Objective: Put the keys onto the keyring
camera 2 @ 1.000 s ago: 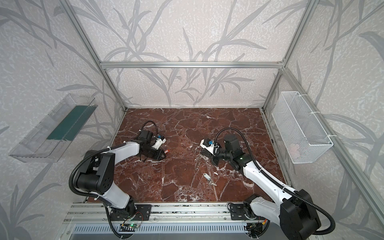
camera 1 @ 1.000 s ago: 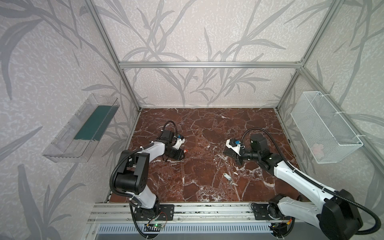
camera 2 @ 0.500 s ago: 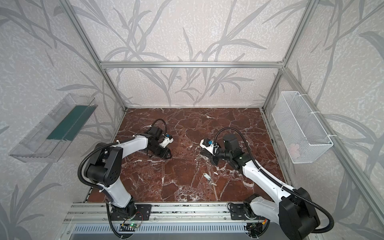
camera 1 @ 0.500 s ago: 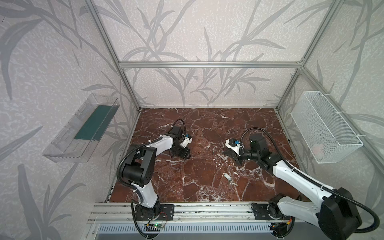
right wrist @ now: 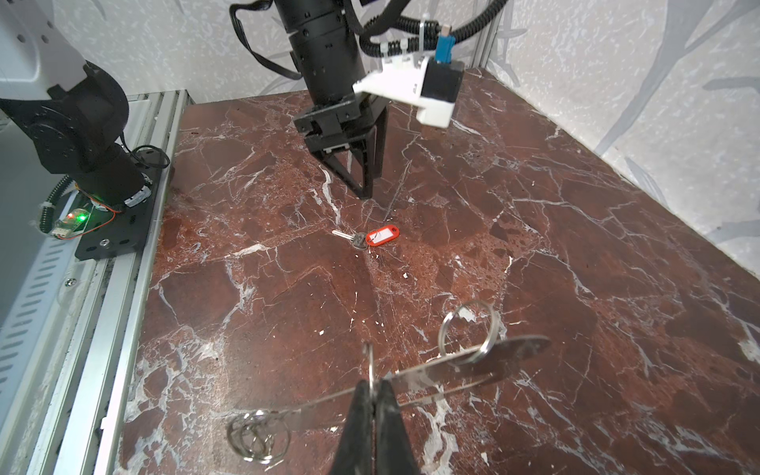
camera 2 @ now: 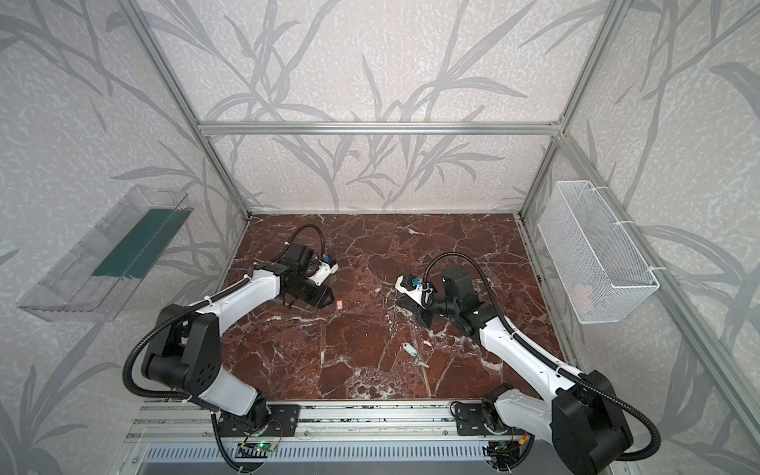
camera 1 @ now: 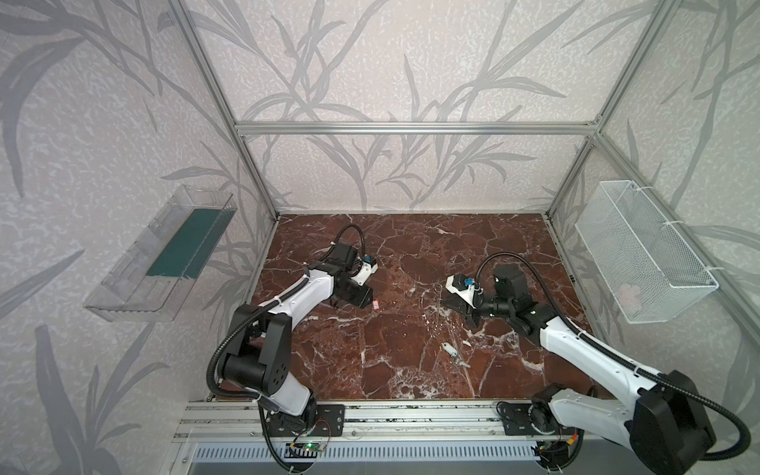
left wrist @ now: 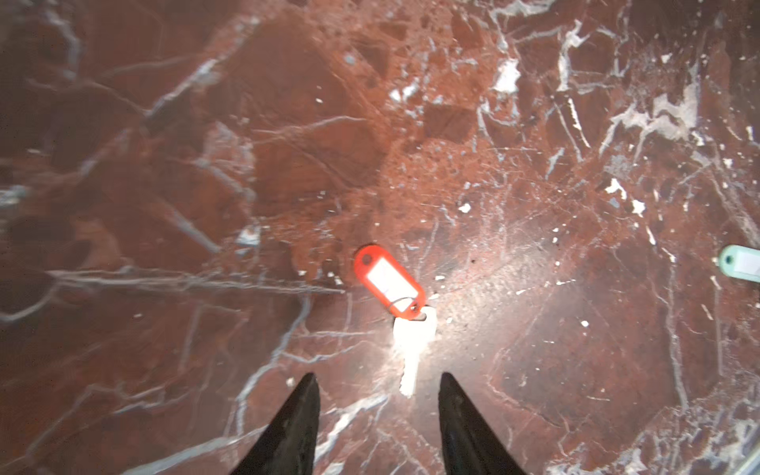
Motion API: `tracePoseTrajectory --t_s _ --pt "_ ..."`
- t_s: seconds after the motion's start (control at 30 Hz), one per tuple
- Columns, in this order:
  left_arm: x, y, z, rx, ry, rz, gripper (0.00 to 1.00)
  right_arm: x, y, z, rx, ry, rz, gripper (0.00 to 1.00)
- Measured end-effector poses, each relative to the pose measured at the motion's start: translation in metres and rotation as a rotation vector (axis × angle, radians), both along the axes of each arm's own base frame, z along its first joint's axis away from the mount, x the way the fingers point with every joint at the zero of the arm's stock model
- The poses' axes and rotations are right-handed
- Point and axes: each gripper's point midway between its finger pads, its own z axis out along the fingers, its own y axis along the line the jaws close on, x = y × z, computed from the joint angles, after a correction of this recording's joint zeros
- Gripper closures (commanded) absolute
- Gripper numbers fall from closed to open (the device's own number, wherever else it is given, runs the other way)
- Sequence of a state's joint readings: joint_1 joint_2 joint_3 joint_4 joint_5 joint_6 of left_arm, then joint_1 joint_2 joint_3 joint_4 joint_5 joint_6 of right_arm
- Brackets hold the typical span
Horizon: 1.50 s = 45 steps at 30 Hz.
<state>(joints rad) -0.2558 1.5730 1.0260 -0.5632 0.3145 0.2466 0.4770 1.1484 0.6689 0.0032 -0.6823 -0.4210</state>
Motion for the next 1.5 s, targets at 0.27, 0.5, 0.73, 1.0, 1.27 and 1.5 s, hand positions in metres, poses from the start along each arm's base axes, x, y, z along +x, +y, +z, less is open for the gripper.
tracePoseTrajectory --t_s 0.27,0.5,0.73,1.0,1.27,1.5 --pt "0.001 0.004 -0.021 0.064 0.009 -0.076 0.6 0.0 0.0 -0.001 -0.001 0.002 0.0 1.0" --pt "0.004 -0.002 -0.027 0.071 -0.03 -0.143 0.6 0.0 0.0 -0.001 -0.002 -0.001 0.002 1.0" --pt "0.024 -0.017 -0.019 0.025 0.066 0.1 0.58 0.0 0.0 -0.001 -0.003 -0.001 0.001 1.0" --pt "0.008 -0.017 -0.018 -0.023 0.237 0.508 0.56 0.0 0.0 -0.001 -0.002 -0.001 0.0 1.0" --pt "0.009 -0.025 -0.014 -0.181 0.379 0.941 0.55 -0.002 -0.001 0.003 0.007 -0.007 -0.003 1.0" --pt "0.008 -0.023 -0.017 -0.215 0.408 1.196 0.57 -0.005 -0.003 0.005 0.014 -0.02 -0.003 1.0"
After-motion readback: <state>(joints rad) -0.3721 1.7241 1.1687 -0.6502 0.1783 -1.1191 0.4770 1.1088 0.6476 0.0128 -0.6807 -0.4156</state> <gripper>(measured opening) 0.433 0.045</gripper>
